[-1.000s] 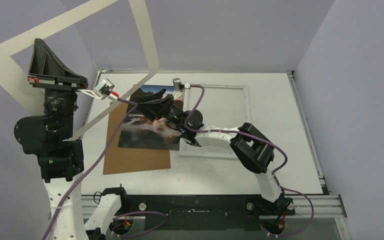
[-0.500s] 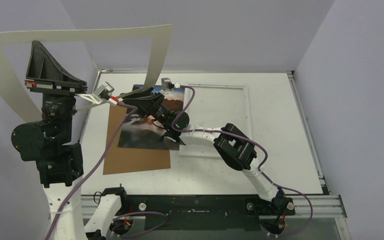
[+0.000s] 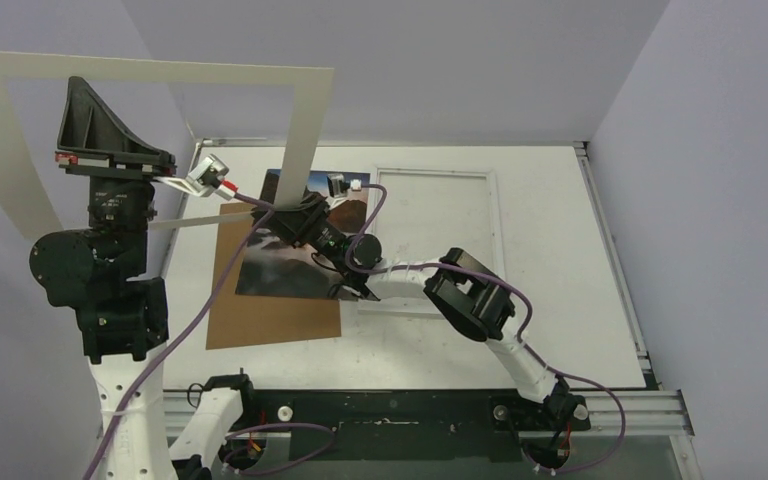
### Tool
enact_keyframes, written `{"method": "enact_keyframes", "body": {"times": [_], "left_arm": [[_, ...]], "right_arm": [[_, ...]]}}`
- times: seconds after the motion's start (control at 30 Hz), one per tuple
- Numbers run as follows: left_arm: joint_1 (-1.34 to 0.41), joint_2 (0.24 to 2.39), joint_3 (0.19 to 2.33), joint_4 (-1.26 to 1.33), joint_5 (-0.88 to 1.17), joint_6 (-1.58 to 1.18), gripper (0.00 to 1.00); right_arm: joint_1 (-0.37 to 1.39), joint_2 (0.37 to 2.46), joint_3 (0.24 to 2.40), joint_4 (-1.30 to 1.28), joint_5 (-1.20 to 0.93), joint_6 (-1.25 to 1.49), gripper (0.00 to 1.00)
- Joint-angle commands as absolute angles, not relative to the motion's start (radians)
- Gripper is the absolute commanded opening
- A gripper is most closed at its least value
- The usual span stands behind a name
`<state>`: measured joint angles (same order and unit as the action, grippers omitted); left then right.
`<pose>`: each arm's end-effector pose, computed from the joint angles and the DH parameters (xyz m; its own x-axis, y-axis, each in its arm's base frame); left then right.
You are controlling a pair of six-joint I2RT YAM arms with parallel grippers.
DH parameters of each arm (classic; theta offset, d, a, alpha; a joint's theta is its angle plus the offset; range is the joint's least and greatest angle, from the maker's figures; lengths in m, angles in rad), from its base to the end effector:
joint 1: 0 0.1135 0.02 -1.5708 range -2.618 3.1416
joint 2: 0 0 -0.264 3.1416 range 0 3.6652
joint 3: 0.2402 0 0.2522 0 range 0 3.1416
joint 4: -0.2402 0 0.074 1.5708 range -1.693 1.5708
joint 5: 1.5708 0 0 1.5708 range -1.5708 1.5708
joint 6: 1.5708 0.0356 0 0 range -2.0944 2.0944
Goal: Put the photo into the frame
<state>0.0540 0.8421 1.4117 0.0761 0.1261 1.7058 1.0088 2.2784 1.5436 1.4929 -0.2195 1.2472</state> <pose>0.1055 0.0012 0.5589 -0.0345 0.9826 0.1825 -0.6017 -0.1662 0.7812 0.2559 0.4209 0.2692 -0.7464 0.5512 -0.3728 -0.6368 -0.4288 0.6408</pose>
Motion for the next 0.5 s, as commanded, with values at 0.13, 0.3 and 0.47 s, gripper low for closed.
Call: {"method": "enact_keyframes", "body": {"times": [0.13,0.3,0.47], "left_arm": [[0.051,0.854,1.384,0.112,0.058,1.715,0.00],[0.051,0.854,1.337,0.113,0.046,1.705,0.10],[0.049,0.860,1.305,0.089,0.032,1.682,0.62]], "right_arm": [[0.997,2.086,1.397,1.783,-0.205,1.231,0.09],[0.983,1.984,1.295,1.763,-0.228,1.185,0.05],[0.924,1.860,1.173,1.676,-0.284,1.143,0.05]]}}
